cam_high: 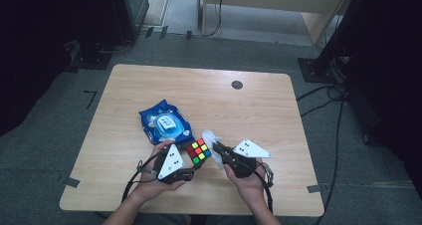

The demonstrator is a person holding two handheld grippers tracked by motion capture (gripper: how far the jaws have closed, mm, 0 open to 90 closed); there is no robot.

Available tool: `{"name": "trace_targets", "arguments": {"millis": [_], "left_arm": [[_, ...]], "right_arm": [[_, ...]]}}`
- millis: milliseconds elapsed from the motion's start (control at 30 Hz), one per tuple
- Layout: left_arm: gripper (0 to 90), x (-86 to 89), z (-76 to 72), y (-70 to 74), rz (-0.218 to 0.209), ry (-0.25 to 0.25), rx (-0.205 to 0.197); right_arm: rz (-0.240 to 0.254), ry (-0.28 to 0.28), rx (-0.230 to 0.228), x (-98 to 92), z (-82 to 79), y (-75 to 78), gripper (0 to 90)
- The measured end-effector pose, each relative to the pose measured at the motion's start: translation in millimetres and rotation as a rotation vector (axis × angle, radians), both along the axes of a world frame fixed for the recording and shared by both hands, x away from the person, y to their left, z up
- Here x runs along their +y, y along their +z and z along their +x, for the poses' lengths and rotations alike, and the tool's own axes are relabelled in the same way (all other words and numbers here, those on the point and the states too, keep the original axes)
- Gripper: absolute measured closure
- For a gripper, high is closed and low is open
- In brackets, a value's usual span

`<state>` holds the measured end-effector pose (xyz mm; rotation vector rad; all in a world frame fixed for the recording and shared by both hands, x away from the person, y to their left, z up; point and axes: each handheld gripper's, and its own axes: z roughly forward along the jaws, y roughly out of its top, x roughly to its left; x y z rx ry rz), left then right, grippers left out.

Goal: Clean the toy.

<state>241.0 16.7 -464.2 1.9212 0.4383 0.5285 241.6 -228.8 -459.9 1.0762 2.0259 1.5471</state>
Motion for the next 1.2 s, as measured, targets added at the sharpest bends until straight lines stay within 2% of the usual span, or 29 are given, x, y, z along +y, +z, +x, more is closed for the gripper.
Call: {"name": "trace_targets", "arguments": {"millis": [100, 267, 333, 500, 533, 600, 733, 867, 967, 1000, 1100, 1200], "left_arm": [[34.1, 0.2, 0.2, -0.5, -0.003, -0.005, 0.005], [34.1, -1.3, -1.0, -1.1, -0.002, -0.021, 0.005], [34.1, -0.9, -1.7, -0.1, -0.010, -0.023, -0.003], [34.1, 2.1, -1.5, 2.7, -0.025, -0.019, -0.011], [34.1, 2.7, -1.1, 2.7, -0.027, -0.016, -0.008], [34.1, 4.0, -0.1, 2.7, -0.030, -0.012, -0.006], [34.1, 7.0, 2.9, 2.4, -0.033, 0.007, 0.008], [34.1, 9.6, 6.5, 1.9, -0.041, 0.029, 0.027], [34.1, 11.0, 9.2, 2.2, -0.047, 0.044, 0.044], [34.1, 11.2, 9.9, 2.4, -0.048, 0.048, 0.049], [34.1, 11.3, 11.4, 3.8, -0.050, 0.059, 0.060], [34.1, 11.2, 12.0, 6.5, -0.052, 0.061, 0.062]], "right_arm": [[0.014, 0.000, 0.008, -1.7, 0.8, -0.5, 87.9], [0.069, 0.044, -0.033, 0.0, -5.7, 12.0, 87.9], [0.078, 0.057, -0.029, 1.0, -6.4, 12.9, 87.9], [0.057, 0.058, 0.013, 1.9, -1.4, 2.0, 87.8], [0.029, 0.064, 0.036, 3.5, 0.5, -2.6, 87.8], [-0.029, 0.048, 0.041, 4.8, 2.5, -9.3, 87.8], [-0.088, -0.035, 0.050, -4.6, 9.6, -18.1, 87.8], [-0.074, -0.116, 0.061, -23.1, 15.7, -20.4, 84.3], [-0.065, -0.151, 0.038, -32.5, 17.1, -24.0, 70.6], [-0.053, -0.135, 0.028, -33.2, 16.9, -24.9, 67.7], [-0.045, -0.034, 0.000, -25.0, 13.7, -27.2, 53.7], [-0.076, 0.065, -0.071, -8.2, 8.5, -33.4, 41.1]]}}
